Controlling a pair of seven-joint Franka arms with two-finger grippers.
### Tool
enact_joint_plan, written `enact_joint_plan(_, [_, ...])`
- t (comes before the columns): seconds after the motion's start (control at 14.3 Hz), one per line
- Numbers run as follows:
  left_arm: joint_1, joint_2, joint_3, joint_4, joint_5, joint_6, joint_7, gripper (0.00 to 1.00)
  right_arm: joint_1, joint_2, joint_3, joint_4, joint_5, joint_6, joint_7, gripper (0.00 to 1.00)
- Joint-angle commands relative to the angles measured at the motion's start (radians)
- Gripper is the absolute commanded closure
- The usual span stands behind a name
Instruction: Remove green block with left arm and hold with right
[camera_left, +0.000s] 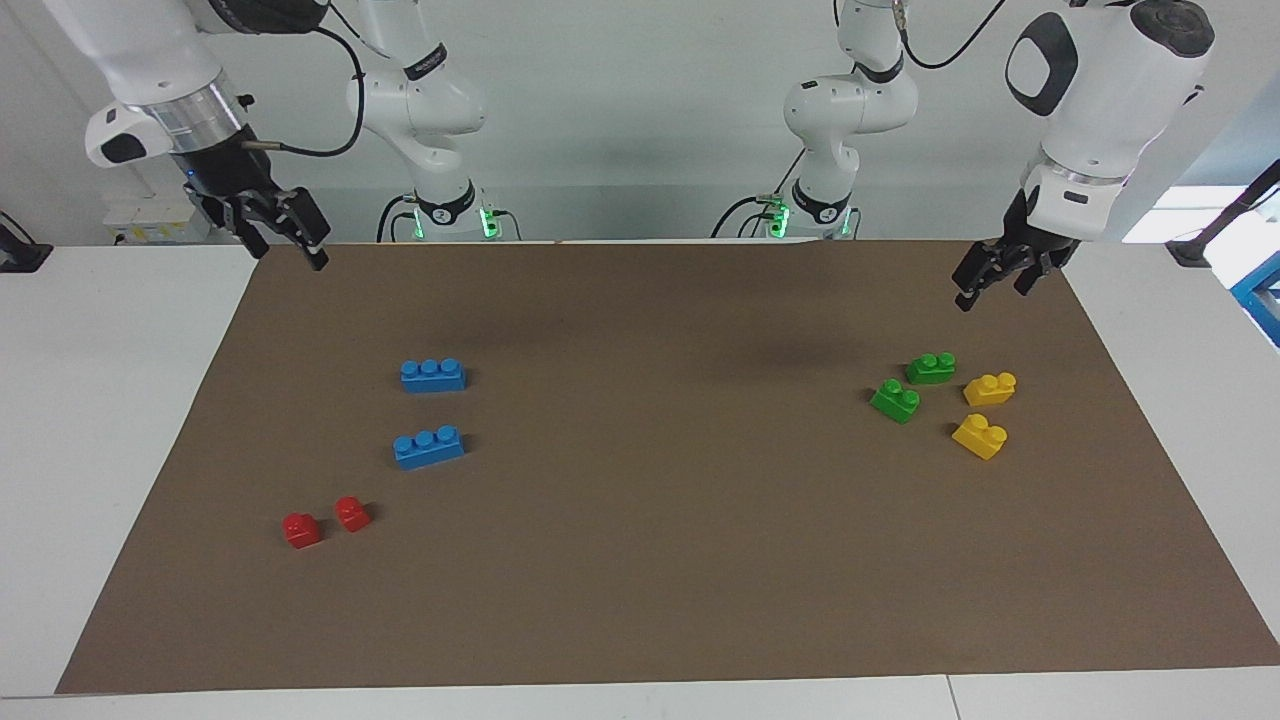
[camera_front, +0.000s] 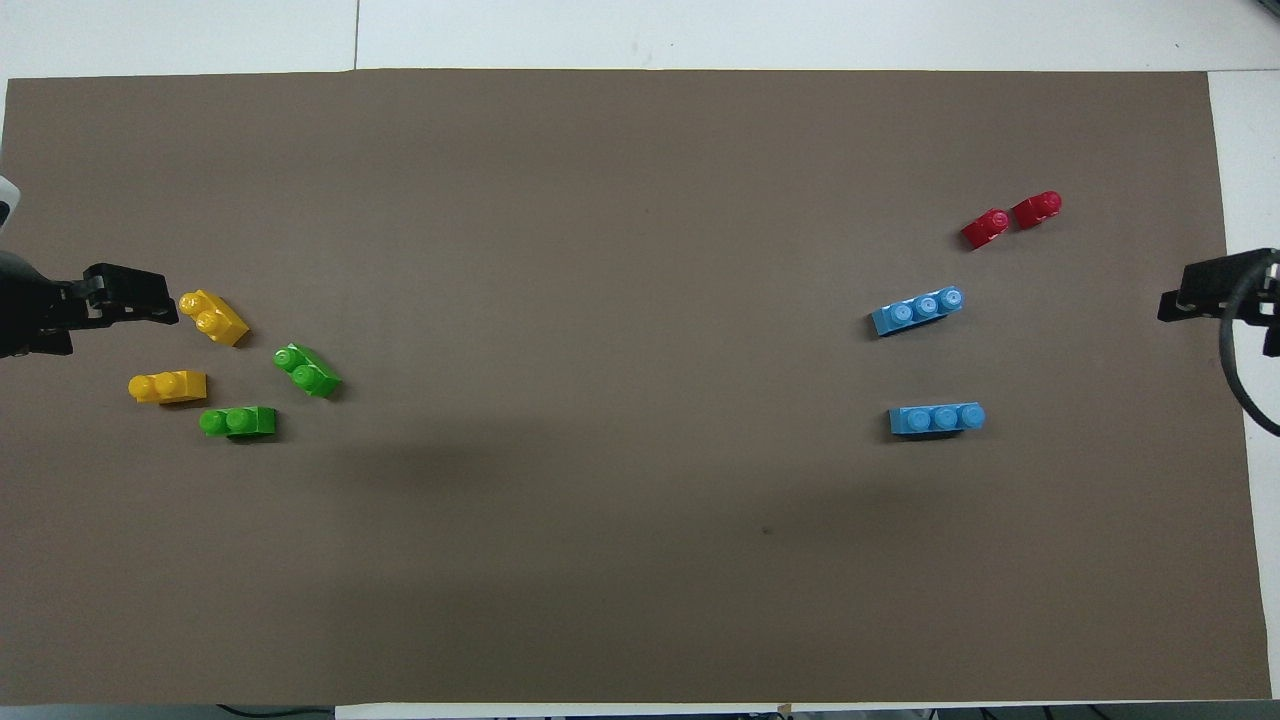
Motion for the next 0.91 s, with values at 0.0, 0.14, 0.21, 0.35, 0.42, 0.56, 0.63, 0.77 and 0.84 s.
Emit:
enact_joint_plan(0.0, [-0.039,0.044,0.019,0.106,0.006,-0.134,0.046,0.0,-0.005,-0.059,0.011,-0.009,-0.025,-0.063,-0.147,0.02])
enact_joint_plan(0.14, [-0.055,0.061,0.024,0.145,0.006,-0.168,0.045,0.0,0.006,-0.064,0.023,-0.006,-0.038,-0.091,-0.208,0.0])
enact_joint_plan(0.21, [-0.072,0.061,0.039,0.142,0.006,-0.156,0.048,0.0,0.008,-0.059,0.035,-0.004,-0.067,-0.086,-0.208,0.0])
enact_joint_plan(0.35, [-0.078,0.063,0.044,0.136,0.006,-0.128,0.051,0.0,0.006,-0.019,0.063,0.026,-0.08,-0.087,-0.205,0.0])
enact_joint_plan(0.42, [-0.078,0.061,0.044,0.13,0.005,-0.116,0.051,0.0,0.006,0.01,0.063,0.055,-0.08,-0.092,-0.198,0.0])
enact_joint_plan(0.56, [-0.078,0.07,0.047,0.128,0.005,-0.114,0.051,0.0,0.008,0.035,0.063,0.081,-0.08,-0.094,-0.197,0.0])
enact_joint_plan(0.63, [-0.078,0.081,0.048,0.13,0.005,-0.116,0.051,0.0,0.008,0.036,0.064,0.082,-0.08,-0.094,-0.197,0.0])
enact_joint_plan(0.77, [-0.078,0.084,0.05,0.131,0.005,-0.116,0.051,0.0,0.008,0.036,0.064,0.082,-0.08,-0.092,-0.197,0.0])
enact_joint_plan(0.84, [-0.078,0.084,0.05,0.131,0.005,-0.116,0.052,0.0,0.008,0.036,0.064,0.082,-0.08,-0.092,-0.197,0.0])
